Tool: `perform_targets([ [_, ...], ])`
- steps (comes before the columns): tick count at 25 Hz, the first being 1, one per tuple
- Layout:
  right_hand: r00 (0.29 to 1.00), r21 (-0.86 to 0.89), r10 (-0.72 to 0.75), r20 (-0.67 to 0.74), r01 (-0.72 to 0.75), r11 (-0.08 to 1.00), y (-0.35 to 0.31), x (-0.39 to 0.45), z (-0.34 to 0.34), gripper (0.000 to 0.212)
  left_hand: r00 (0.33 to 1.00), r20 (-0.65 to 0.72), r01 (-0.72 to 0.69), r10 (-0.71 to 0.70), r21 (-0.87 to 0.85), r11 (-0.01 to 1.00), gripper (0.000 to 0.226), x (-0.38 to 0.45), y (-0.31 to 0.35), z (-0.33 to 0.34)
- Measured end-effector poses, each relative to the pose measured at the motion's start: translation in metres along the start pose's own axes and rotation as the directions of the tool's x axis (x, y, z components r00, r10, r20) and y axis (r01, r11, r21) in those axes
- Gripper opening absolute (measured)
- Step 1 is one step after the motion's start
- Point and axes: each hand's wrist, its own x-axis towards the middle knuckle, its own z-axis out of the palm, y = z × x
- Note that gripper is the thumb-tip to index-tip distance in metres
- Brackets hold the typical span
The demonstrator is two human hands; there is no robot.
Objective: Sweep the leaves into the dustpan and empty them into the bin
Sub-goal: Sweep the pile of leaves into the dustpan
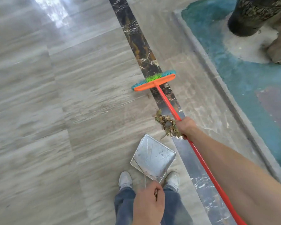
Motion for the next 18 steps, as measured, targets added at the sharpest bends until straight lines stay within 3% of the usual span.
perform_targets([
  [1,1.000,0.038,-0.014,0.018,0.013,0.999,-0.006,0.020,0.009,0.026,0.996,-0.067,-0.052,0.056,0.061,0.997,0.013,0.007,0.000,-0.001],
  [3,0.996,0.075,-0.044,0.081,0.038,0.996,-0.006,0.055,0.025,0.027,0.996,0.009,-0.091,0.090,0.064,0.994,0.010,0.023,0.005,0.001],
  [4,0.994,0.047,-0.057,0.090,0.053,0.997,0.001,0.064,0.032,0.029,0.995,0.036,-0.097,0.096,0.028,0.995,0.017,0.024,0.002,0.006],
  [6,0.995,-0.088,-0.078,0.054,0.083,0.993,0.024,0.068,0.040,0.028,0.996,-0.056,-0.068,0.066,-0.022,0.997,0.021,0.020,-0.004,0.015],
  [8,0.995,-0.211,-0.094,0.037,0.099,0.972,0.057,0.050,0.037,0.030,1.000,-0.016,0.000,-0.002,-0.113,0.994,0.019,0.011,0.003,0.019],
  [11,0.996,-0.287,-0.053,0.066,0.070,0.955,0.106,0.012,0.029,0.036,0.999,-0.019,0.028,-0.030,-0.116,0.993,0.017,0.014,0.005,0.015],
  [18,0.992,-0.229,0.105,0.075,-0.085,0.970,0.197,-0.110,0.026,0.037,0.998,0.043,0.049,-0.044,-0.111,0.993,0.022,0.039,0.013,-0.001],
])
